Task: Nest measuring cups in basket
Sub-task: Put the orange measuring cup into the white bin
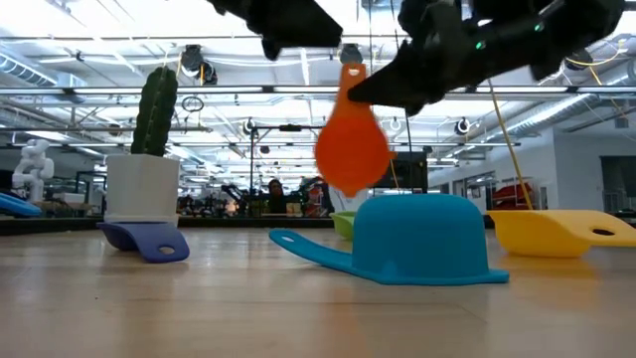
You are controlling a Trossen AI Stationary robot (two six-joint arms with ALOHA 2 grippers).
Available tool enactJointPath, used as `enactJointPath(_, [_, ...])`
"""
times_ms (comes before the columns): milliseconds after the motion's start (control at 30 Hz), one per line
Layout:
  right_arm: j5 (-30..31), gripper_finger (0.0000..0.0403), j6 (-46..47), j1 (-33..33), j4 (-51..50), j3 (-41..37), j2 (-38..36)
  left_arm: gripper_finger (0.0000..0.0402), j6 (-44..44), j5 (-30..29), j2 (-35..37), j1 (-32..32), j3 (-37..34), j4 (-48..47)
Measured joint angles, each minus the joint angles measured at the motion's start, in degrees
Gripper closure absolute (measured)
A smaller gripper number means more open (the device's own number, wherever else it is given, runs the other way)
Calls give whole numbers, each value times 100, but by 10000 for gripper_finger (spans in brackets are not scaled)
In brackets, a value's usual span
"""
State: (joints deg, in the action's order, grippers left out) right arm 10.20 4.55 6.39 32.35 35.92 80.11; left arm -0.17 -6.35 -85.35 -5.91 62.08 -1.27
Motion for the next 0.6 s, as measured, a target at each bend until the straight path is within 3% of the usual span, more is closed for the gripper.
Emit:
enactJointPath(200, [4, 401, 1495, 82, -2206, 2, -1370, 298, -78, -354, 364, -178, 5, -305])
enactJointPath(367, [-340, 402, 2613, 260, -3683, 123, -2461, 298, -185, -604, 403, -321, 4, -662])
enactJointPath(600, [-628, 402, 3924, 869, -6530, 1349, -2951, 298, -290, -680, 408, -455, 4, -667])
